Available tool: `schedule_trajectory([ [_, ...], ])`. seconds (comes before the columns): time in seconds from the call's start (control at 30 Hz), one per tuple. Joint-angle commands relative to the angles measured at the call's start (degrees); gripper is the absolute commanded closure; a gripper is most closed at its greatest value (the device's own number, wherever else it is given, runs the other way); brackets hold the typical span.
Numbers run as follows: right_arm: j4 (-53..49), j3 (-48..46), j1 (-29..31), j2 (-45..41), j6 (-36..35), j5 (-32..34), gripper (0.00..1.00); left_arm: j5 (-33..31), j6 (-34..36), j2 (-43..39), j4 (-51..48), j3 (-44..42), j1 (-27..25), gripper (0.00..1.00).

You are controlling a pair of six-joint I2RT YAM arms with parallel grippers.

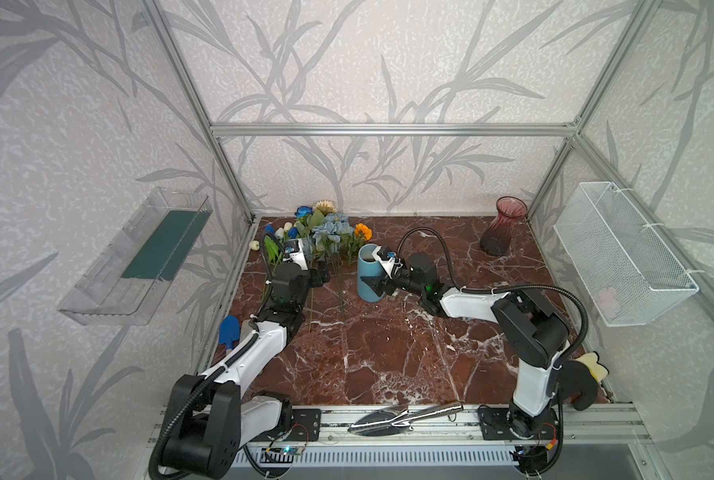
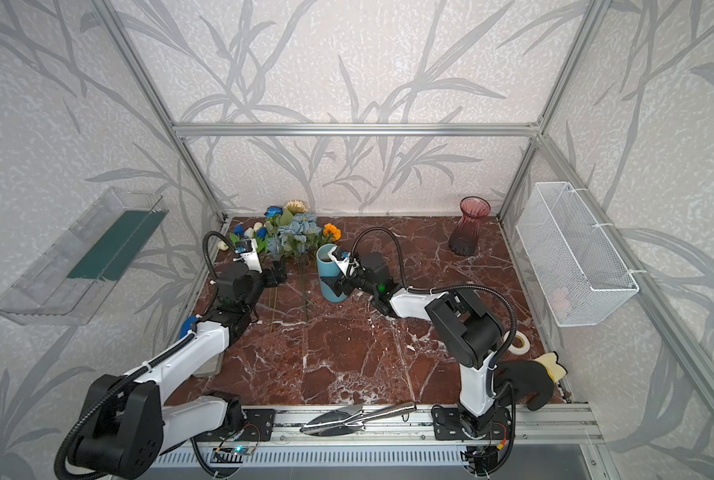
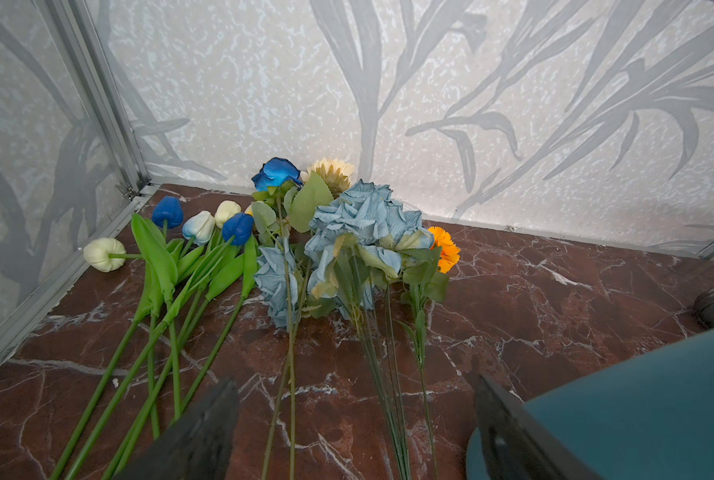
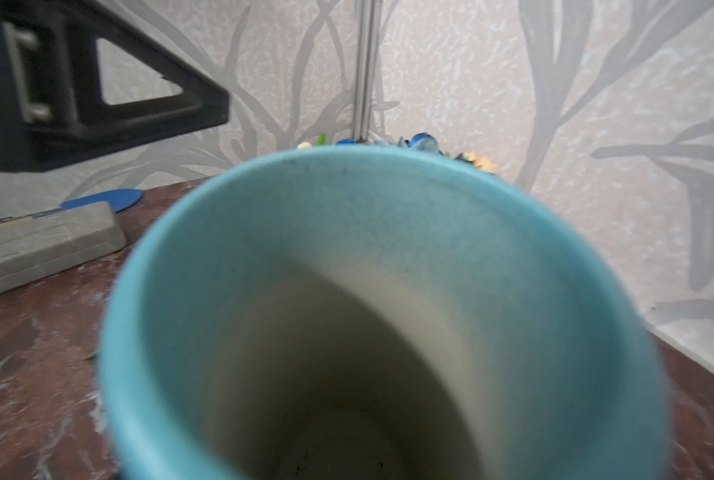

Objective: Arrange the flowers into the vase
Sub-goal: 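Set the light-blue vase down near the flowers and open the right gripper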

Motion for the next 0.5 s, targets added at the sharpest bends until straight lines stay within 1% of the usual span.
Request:
schedule_trajectory([
  [0.0,5.07,1.78,-2.90,-4.55,-1.44,5.37,0.75,1.55,0.89,0.20,-0.77,0.32,0.10,0.12],
  [0.1,4.39,0.39,-5.39,-5.68,0.07,5.74,0.75,3.67,0.99,2.00,-1.39,1.70,0.06,0.17],
  [0.13,3.71,0.43,-6.25,-5.55,0.82,5.57,0.75,3.45,0.73,2.57,-1.67,2.12,-0.05,0.21],
  [0.17,3.13,0.46,-6.96,-5.19,1.60,5.24,0.75,3.23,0.43,3.05,-1.58,2.27,-0.04,0.23],
  [0.3,3.92,-0.45,-7.65,-4.47,2.54,4.94,0.75,2.37,0.26,5.15,-3.58,4.23,-0.02,0.28],
  [0.37,5.16,-0.95,-7.63,-4.05,2.76,4.95,0.73,2.30,0.22,6.15,-5.55,5.78,-0.07,0.32],
  [0.47,5.87,-0.51,-7.67,-2.97,3.23,3.22,0.67,2.25,-0.13,7.74,-7.59,7.24,-0.02,0.33],
])
